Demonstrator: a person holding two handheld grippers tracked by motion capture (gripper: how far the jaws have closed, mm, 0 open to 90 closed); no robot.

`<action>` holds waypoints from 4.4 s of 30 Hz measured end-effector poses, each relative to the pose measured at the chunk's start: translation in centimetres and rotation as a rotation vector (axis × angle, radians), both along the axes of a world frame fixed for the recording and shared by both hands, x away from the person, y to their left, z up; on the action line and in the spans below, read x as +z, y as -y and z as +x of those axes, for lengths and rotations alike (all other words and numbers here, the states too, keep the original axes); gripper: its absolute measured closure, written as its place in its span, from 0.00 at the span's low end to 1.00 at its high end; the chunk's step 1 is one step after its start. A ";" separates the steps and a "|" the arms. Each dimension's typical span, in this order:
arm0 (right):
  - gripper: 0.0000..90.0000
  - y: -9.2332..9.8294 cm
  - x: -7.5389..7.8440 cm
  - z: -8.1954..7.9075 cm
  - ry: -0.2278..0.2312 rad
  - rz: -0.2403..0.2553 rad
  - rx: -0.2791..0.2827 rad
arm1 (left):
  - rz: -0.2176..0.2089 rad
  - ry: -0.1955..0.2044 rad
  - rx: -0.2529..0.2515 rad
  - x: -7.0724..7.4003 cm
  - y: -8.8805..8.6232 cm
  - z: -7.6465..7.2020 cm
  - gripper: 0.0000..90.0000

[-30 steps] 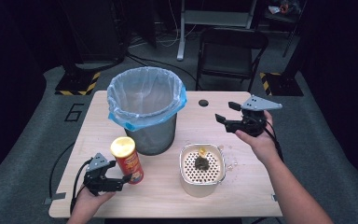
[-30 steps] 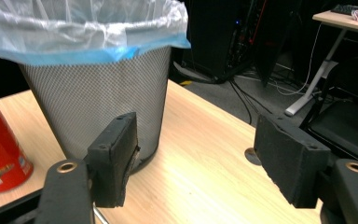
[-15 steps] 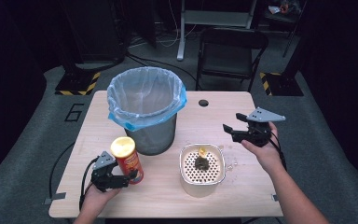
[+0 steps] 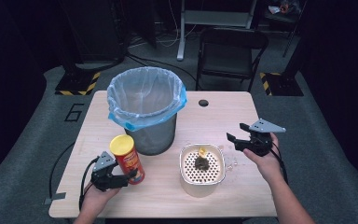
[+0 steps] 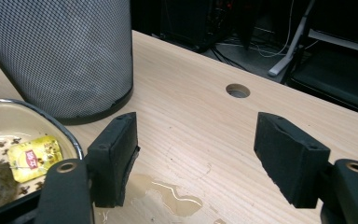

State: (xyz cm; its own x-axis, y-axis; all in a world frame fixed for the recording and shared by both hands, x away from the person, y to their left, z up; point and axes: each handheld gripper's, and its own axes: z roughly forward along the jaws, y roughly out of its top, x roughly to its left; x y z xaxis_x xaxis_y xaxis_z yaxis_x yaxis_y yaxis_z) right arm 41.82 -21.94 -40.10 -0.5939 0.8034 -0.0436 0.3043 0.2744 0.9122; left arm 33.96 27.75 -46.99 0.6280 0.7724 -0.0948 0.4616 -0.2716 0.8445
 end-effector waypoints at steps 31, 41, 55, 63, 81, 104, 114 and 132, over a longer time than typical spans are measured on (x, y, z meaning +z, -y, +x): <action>0.34 1.5 -4.3 -0.4 -0.073 -0.052 -0.085 | 0.019 -0.014 0.058 8.6 -2.9 -1.1 0.26; 0.34 1.2 -4.9 -0.6 -0.078 -0.073 -0.076 | 0.011 -0.006 0.056 14.0 -3.7 -1.3 0.26; 0.34 1.3 -5.3 -0.6 -0.094 -0.067 -0.076 | 0.003 -0.002 0.077 18.1 -4.8 -1.4 0.26; 0.34 1.1 -5.5 -0.7 -0.096 -0.070 -0.080 | 0.026 -0.005 0.080 20.6 -4.3 -0.2 0.26; 0.34 1.3 -5.7 -0.7 -0.102 -0.078 -0.082 | 0.080 0.017 0.068 27.4 -1.8 3.3 0.26; 0.34 1.2 -5.8 -0.6 -0.092 -0.086 -0.080 | 0.052 -0.015 0.051 29.0 2.3 10.8 0.26; 0.34 1.2 -5.8 -0.6 -0.091 -0.080 -0.082 | 0.052 -0.007 0.056 27.3 4.5 13.4 0.26; 0.34 1.0 -6.0 -0.6 -0.093 -0.100 -0.078 | 0.113 -0.073 0.033 23.4 7.1 16.6 0.26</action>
State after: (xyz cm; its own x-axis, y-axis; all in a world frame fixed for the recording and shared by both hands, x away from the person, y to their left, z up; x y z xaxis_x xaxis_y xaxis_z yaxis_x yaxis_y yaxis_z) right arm 41.26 -22.92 -46.08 -0.5353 0.8415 -0.0728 0.4103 0.3344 0.8484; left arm 50.53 20.62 -23.60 0.5970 0.8007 -0.0501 0.5306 -0.3472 0.7732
